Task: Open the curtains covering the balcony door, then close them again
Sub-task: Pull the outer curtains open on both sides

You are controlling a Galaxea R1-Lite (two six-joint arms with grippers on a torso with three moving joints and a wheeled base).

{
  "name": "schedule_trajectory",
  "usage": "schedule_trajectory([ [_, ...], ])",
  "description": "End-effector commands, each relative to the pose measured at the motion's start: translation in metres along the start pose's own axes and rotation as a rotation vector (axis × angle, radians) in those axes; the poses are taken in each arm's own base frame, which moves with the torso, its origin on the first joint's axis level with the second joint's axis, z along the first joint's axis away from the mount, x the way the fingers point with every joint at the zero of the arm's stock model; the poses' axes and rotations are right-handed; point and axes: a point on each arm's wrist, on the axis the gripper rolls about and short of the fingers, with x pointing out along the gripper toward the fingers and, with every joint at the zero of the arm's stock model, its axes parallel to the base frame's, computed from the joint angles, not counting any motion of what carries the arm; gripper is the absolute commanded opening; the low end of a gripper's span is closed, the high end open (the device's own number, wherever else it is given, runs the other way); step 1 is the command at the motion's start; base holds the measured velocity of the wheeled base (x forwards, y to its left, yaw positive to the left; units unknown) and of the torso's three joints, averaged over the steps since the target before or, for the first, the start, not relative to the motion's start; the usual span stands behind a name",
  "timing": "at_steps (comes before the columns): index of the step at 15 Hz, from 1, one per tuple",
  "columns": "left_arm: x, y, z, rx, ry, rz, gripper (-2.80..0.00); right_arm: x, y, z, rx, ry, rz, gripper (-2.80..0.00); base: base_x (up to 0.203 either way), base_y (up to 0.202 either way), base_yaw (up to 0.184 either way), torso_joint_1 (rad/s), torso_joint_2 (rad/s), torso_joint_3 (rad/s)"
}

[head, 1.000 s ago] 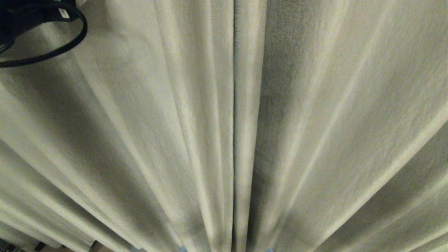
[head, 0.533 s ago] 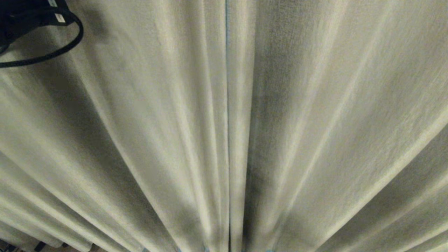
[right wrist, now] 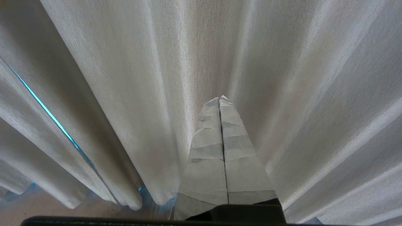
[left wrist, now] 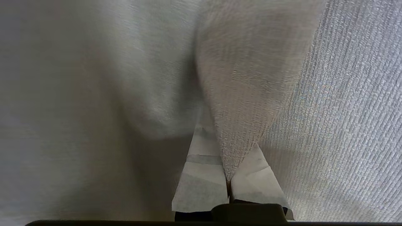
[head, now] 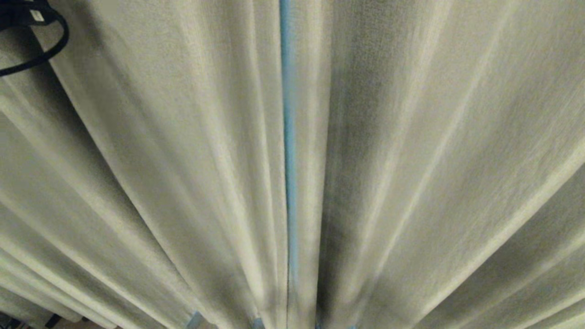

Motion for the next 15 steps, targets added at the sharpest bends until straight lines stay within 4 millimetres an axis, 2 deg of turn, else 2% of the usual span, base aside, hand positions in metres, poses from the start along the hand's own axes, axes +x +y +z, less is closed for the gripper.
schedule_trajectory([
  [1,-0.001,0.026,0.000,0.035,-0.005,0.008,-2.80,0.000,0.000,0.000,-0.001,0.000,0.002,-2.80,0.000,0.000,0.000,0.000,0.00,0.000],
  [5,0.005,0.065,-0.004,0.033,0.003,0.046,-2.80,0.000,0.000,0.000,-0.001,0.000,0.002,-2.80,0.000,0.000,0.000,0.000,0.00,0.000],
  [11,0.042,0.105,-0.014,0.058,-0.010,-0.042,-2.80,0.000,0.000,0.000,-0.001,0.000,0.001,-2.80,0.000,0.000,0.000,0.000,0.00,0.000],
  [15,0.055,0.144,-0.027,0.085,-0.001,-0.053,-2.80,0.000,0.000,0.000,-0.001,0.000,0.001,-2.80,0.000,0.000,0.000,0.000,0.00,0.000],
])
